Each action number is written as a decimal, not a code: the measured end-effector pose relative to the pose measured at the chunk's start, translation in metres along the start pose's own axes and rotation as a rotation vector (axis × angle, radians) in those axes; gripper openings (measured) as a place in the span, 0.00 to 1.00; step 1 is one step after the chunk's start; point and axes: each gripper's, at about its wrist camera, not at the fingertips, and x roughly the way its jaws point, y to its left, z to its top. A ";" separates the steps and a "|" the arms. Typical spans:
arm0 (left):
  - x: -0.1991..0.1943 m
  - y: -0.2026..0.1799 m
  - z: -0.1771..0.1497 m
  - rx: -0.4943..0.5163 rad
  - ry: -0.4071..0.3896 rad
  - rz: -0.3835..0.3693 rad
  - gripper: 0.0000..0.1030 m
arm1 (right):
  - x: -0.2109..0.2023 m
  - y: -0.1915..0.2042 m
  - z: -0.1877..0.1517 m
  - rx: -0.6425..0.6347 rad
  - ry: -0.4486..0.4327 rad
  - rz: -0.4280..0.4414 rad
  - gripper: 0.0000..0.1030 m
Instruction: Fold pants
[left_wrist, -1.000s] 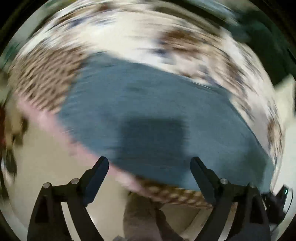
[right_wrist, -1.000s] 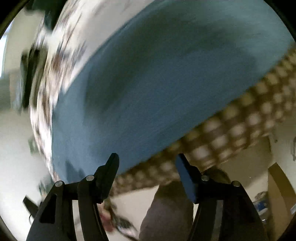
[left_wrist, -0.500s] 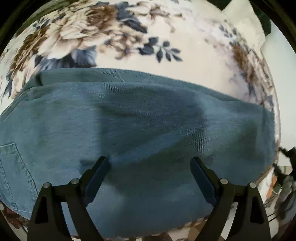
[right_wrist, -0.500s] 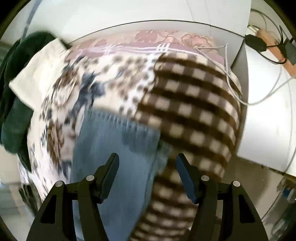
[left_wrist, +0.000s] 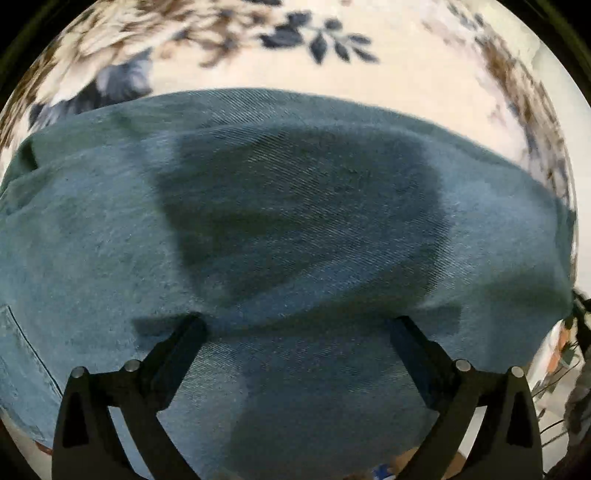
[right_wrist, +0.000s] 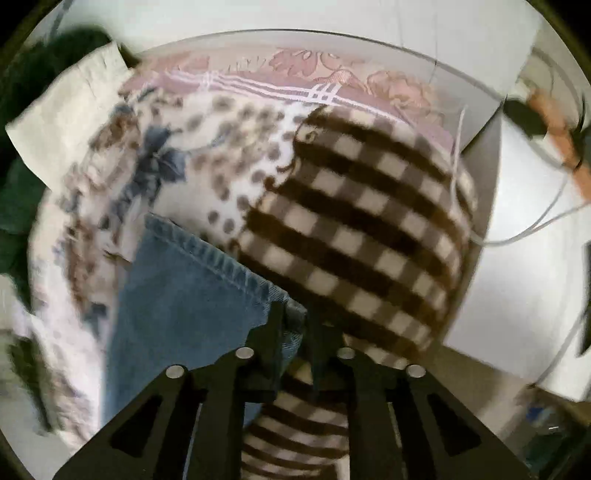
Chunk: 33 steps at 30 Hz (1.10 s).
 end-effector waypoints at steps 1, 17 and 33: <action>0.002 -0.002 0.002 0.001 0.008 0.010 1.00 | -0.007 -0.005 -0.003 0.023 -0.018 0.059 0.53; 0.011 -0.021 0.016 -0.011 0.039 0.036 1.00 | 0.025 -0.004 -0.029 0.120 -0.101 0.345 0.17; 0.027 -0.004 0.021 -0.015 0.031 0.049 1.00 | 0.114 0.028 -0.030 0.087 0.016 0.386 0.05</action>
